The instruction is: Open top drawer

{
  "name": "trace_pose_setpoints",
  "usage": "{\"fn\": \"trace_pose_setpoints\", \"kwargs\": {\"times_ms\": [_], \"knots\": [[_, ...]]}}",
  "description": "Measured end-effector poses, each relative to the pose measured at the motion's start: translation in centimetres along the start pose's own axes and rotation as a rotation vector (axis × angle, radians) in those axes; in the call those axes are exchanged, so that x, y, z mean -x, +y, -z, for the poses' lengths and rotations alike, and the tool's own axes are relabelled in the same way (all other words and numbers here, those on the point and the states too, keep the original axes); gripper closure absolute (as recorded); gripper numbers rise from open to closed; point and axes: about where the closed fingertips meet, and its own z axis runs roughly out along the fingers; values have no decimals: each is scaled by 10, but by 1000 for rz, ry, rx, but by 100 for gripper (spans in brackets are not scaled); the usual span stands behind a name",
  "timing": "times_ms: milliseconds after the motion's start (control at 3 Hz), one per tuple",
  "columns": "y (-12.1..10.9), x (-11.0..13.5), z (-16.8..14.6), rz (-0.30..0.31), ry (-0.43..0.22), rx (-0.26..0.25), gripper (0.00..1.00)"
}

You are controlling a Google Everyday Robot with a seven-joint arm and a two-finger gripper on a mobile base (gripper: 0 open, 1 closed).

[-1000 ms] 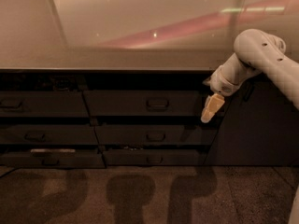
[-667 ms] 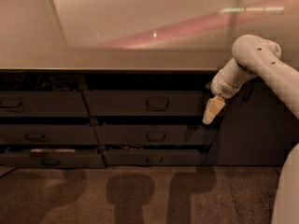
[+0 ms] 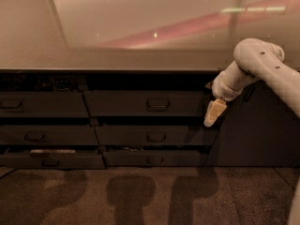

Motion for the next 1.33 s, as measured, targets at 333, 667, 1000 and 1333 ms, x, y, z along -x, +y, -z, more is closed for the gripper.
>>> {"fn": "trace_pose_setpoints", "kwargs": {"times_ms": [333,667,1000,1333], "knots": [[8,5,10,110,-43,-102,0],[5,6,6,118,-53,-119,0],[4,5,3,97,-49,-109,0],[-5,-3,-6,29,-33,-83,0]]}}
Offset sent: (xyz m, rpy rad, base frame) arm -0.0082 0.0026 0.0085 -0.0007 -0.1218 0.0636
